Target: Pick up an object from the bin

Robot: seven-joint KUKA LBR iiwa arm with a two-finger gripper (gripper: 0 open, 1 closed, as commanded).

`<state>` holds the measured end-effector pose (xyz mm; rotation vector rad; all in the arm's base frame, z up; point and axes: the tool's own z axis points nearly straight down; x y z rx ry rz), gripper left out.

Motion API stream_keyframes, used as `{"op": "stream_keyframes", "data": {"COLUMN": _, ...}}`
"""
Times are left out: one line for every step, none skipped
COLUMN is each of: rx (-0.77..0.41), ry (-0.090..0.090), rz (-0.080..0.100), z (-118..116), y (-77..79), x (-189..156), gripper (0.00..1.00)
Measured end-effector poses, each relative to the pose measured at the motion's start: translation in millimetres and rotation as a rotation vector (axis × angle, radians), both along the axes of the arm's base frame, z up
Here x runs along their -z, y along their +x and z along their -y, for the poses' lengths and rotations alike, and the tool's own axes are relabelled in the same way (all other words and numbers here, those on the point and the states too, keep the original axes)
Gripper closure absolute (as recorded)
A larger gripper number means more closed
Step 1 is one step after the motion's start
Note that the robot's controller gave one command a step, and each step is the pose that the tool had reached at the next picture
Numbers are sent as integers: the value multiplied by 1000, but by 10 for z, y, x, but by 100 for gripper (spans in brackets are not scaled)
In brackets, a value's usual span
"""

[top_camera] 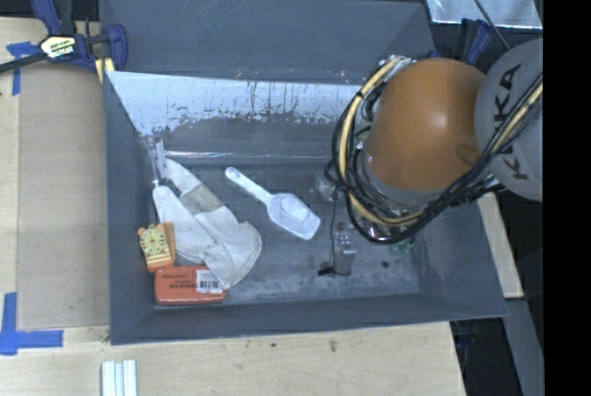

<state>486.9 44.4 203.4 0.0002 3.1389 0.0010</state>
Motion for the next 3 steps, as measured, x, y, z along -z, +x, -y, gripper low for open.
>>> {"op": "stream_keyframes", "data": {"rx": 42, "ry": 1, "rz": 6, "z": -178, "y": 247, "x": 624, "gripper": 0}}
{"op": "stream_keyframes", "data": {"rx": -26, "ry": -1, "rz": 0, "z": -277, "y": 396, "x": 1014, "gripper": 0}}
{"op": "stream_keyframes", "data": {"rx": 60, "ry": 1, "rz": -2, "z": -122, "y": 478, "x": 1177, "gripper": 0}}
